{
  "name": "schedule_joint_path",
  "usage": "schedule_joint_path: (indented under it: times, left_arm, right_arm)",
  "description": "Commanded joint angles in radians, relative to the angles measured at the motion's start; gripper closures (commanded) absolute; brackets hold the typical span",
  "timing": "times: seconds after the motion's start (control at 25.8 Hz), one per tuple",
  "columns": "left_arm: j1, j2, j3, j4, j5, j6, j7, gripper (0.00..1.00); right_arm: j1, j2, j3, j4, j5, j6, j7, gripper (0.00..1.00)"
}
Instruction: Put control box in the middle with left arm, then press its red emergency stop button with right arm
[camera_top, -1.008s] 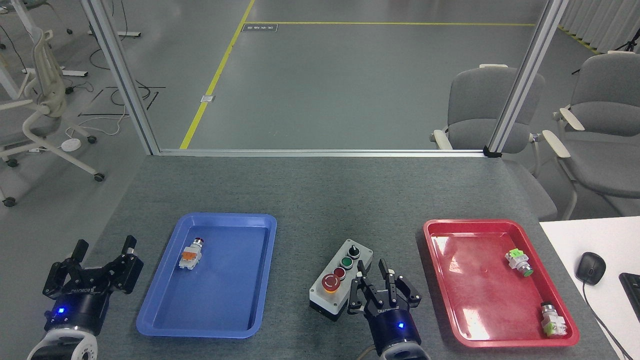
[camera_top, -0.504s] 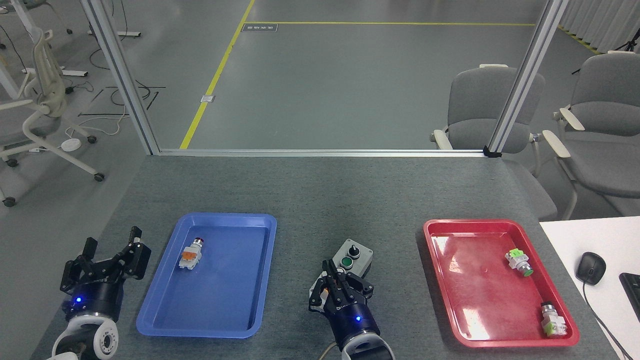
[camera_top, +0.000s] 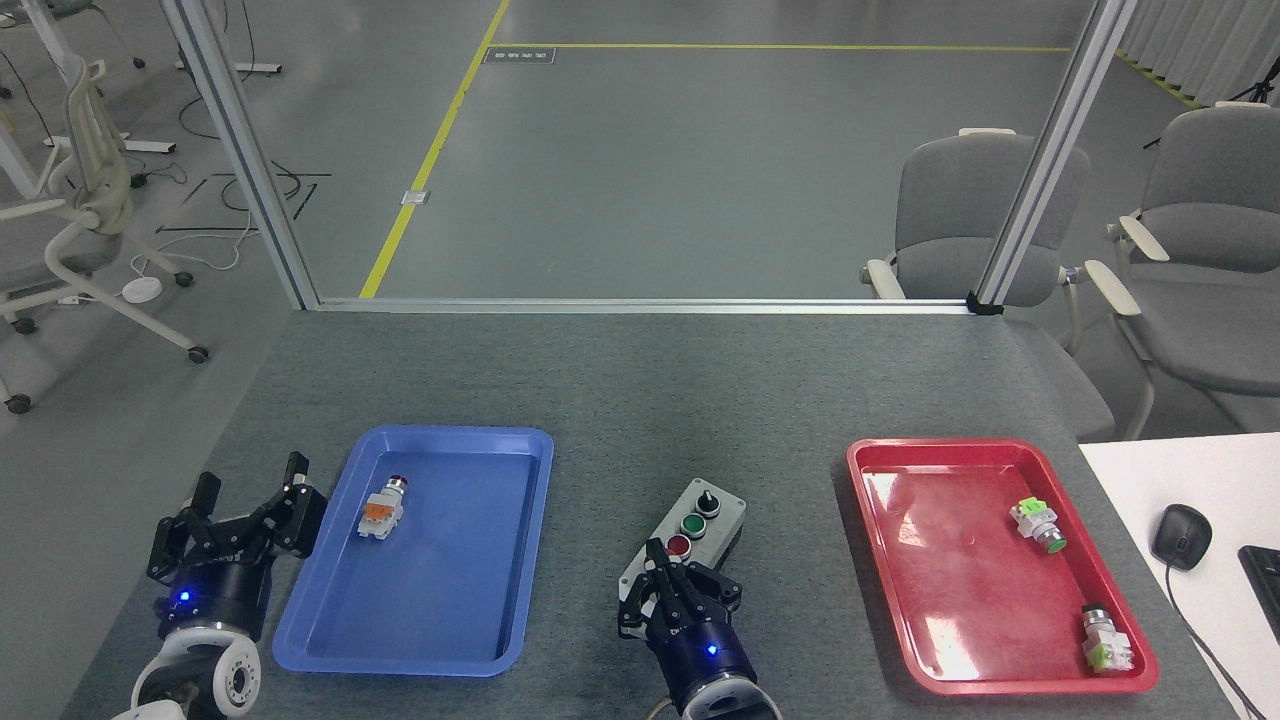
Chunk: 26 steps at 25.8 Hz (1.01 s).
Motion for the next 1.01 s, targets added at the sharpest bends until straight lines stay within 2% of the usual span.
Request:
schedule_joint_path:
  times: [0.0,0.12,0.5,0.58,0.81,0.97]
  left_arm:
    - [-0.001,0.003,0.000,0.001,-0.008,0.000,-0.001,0.01]
    - [0.000,-0.001,0.000,0.000,-0.011,0.000,-0.001,0.01]
    - [0.034,-0.121,-0.046,0.033,-0.069,0.017,0.036,0.01]
    - [0.034,-0.132,-0.060,0.042,-0.115,0.043,0.027,0.01]
    - [0.034,-0.133,-0.061,0.041,-0.107,0.046,0.019,0.01]
    - [0.034,-0.133,-0.061,0.042,-0.107,0.046,0.019,0.01]
  right_arm:
    - [0.002,-0.005,0.000,0.005,0.000,-0.001,0.013,0.92]
    - [0.004,-0.006,0.000,0.005,0.001,-0.001,0.015,1.00]
    - [0.012,-0.014,-0.002,0.003,0.001,0.006,0.016,1.00]
    - [0.021,-0.019,-0.009,-0.021,0.001,0.014,0.011,1.00]
    - [0.082,-0.057,-0.095,-0.186,0.001,0.003,0.002,1.00]
    - [0.114,-0.105,-0.172,-0.227,0.001,-0.005,-0.001,1.00]
